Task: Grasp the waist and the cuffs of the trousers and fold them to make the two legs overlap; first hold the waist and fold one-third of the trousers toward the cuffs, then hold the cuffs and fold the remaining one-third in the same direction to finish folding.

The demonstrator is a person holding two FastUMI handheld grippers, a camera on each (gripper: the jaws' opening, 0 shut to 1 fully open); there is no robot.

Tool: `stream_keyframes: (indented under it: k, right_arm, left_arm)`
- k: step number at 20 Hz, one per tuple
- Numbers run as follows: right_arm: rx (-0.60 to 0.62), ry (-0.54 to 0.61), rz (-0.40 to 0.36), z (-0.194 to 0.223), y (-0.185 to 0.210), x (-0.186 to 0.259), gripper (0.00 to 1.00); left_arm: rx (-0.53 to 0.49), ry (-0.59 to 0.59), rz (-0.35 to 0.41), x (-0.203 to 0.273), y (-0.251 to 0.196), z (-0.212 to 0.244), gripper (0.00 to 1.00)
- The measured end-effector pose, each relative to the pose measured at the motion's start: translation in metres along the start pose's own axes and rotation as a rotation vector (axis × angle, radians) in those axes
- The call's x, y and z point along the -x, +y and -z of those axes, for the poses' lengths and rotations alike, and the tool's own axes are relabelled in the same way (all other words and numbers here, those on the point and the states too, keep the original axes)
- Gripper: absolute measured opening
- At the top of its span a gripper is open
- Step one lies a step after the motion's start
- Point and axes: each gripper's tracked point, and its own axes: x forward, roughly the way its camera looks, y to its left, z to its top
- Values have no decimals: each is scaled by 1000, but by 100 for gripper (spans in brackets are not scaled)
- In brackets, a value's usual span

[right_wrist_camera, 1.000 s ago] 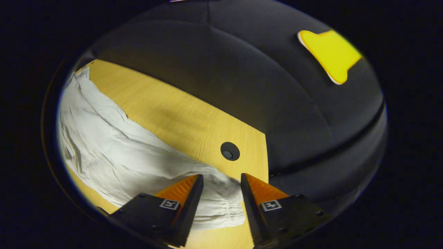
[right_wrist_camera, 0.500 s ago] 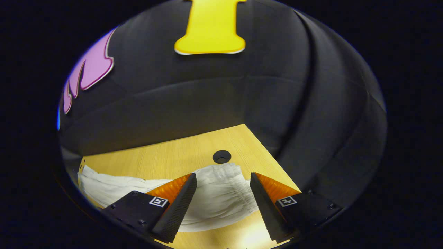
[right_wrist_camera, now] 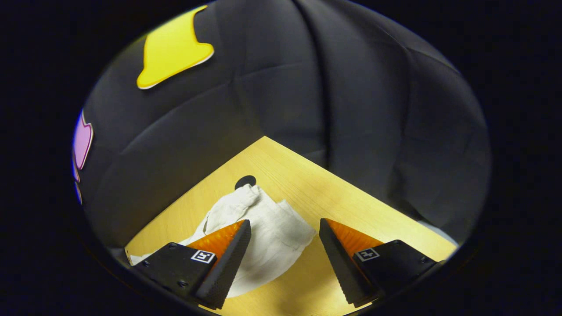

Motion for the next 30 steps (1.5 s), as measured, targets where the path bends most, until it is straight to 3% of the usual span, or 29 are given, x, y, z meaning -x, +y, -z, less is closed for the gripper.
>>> stream_keyframes:
  k: [3, 7, 8, 9, 10, 13, 14, 16, 17, 18, 20, 23, 26, 28, 29, 30]
  right_arm:
    - [-6, 19, 31, 10, -7, -7, 99]
    - [-6, 48, 47, 25, -5, -20, 99]
    - [-6, 27, 49, 22, -4, -23, 92]
    - [-9, 35, 46, 24, -2, -24, 99]
    - [1, 16, 54, 23, -2, -22, 99]
    - [30, 12, 73, 27, -2, -28, 96]
    - [39, 15, 77, 28, -1, -26, 85]
    - [38, 38, 83, 31, 0, -26, 77]
    - [37, 44, 81, 32, 1, -31, 54]
    - [30, 57, 76, 31, 1, -27, 54]
    - [28, 64, 64, 27, 1, -24, 34]
    - [108, 50, 54, 21, 1, -21, 14]
    - [256, 39, 30, 12, 4, -14, 12]
    - [273, 10, 7, 0, 13, -4, 12]
    - [267, 1, -2, -4, 16, 1, 5]
    - [257, -8, -12, -9, 20, 5, 12]
  left_arm:
    - [43, 34, -21, 26, 16, 17, 97]
    - [188, 106, -39, 46, 29, 46, 97]
    - [234, 121, -45, 48, 32, 52, 98]
    - [270, 127, -58, 49, 36, 57, 98]
    - [295, 131, -66, 49, 40, 62, 98]
    - [301, 152, -80, 58, 37, 76, 97]
    - [289, 159, -80, 63, 36, 79, 96]
    - [273, 168, -74, 65, 29, 82, 96]
    - [279, 173, -69, 64, 22, 85, 96]
    - [301, 186, -52, 64, 13, 89, 96]
    - [335, 219, -24, 68, -8, 102, 96]
    - [336, 252, 6, 67, -33, 116, 96]
    - [386, 285, 44, 70, -59, 124, 96]
    - [399, 292, 61, 69, -68, 128, 96]
    - [399, 295, 67, 68, -72, 129, 96]
    - [397, 295, 75, 69, -75, 129, 96]
